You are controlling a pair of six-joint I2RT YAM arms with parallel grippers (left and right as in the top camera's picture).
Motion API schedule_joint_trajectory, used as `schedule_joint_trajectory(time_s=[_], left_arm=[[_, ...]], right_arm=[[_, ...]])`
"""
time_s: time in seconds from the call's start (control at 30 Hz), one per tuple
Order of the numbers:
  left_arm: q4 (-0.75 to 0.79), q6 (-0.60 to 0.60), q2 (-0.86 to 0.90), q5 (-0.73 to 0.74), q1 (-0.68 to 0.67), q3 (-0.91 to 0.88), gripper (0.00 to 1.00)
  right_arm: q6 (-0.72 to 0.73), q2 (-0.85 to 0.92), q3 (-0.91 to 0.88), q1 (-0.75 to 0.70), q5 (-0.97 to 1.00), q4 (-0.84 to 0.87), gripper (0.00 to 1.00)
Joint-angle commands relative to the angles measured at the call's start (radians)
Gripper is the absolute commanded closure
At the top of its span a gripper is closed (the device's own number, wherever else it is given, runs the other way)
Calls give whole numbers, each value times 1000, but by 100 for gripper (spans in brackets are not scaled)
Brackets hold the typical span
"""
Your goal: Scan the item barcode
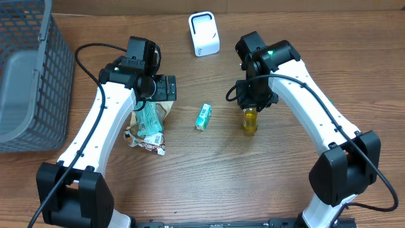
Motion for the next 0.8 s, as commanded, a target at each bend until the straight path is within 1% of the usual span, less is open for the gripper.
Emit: schedule_joint_trajectory(time_s=[0.0,0.53,0.77], left_arm=[[2,15,2,4,-6,19,0],[2,15,2,4,-6,19,0],[2,15,2,4,-6,19,0]], right_arm=[[-8,-39,1,-3,3,2,81],[-8,-39,1,-3,3,0,81],[-8,-40,1,-3,14,-29,81]])
